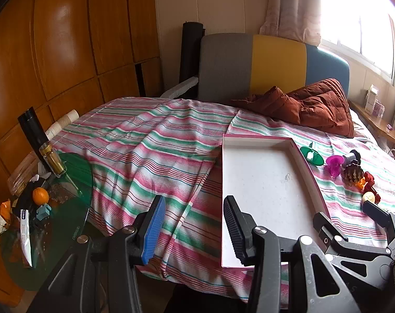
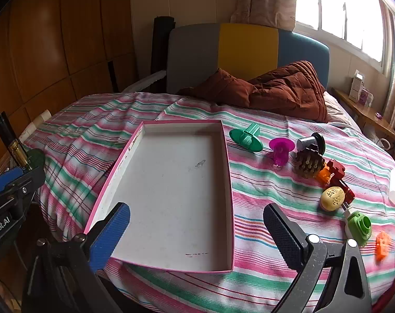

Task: Organize rigid objects
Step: 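Move the left gripper toward the green plunger-shaped piece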

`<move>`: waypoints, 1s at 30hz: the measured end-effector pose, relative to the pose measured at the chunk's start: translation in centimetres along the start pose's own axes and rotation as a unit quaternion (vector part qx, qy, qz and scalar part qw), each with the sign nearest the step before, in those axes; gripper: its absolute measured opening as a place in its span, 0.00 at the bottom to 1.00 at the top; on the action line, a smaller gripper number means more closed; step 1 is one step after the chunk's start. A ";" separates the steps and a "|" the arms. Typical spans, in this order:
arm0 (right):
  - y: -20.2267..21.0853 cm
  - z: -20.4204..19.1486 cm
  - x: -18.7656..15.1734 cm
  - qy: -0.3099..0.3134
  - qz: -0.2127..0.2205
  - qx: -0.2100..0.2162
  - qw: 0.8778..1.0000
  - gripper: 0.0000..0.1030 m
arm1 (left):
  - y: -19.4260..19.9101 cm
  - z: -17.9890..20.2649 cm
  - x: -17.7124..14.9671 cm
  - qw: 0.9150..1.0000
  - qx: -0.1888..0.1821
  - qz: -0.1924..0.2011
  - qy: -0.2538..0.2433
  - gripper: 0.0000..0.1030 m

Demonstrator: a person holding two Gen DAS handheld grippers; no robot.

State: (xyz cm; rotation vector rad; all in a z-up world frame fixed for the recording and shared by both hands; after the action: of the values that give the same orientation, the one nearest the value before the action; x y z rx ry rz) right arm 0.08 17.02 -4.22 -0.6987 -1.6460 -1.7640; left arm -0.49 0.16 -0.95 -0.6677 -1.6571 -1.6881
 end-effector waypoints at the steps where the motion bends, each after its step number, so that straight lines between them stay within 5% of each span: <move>1: 0.0 0.0 0.0 0.001 0.000 -0.001 1.000 1.00 | -0.1 0.1 0.0 1.000 0.001 -0.002 -0.001 0.45; 30: 0.4 3.3 -0.1 0.009 0.014 -0.006 1.000 1.00 | -1.5 2.4 0.1 0.998 -0.029 -0.038 -0.035 0.45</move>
State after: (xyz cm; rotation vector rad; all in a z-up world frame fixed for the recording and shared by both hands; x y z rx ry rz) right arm 0.31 20.32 -3.79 -0.7064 -1.6061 -1.7567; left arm -1.94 2.52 -1.72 -0.7058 -1.7065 -1.7909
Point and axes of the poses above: each gripper's, at about its wrist camera, not at the fingertips, and y roughly against the way its jaws point, z to its right, x to its top, the point moved 1 cm from there along -y, roughly the way its jaws point, and after that the axes turned 8 degrees about y, right-handed, at the moved point
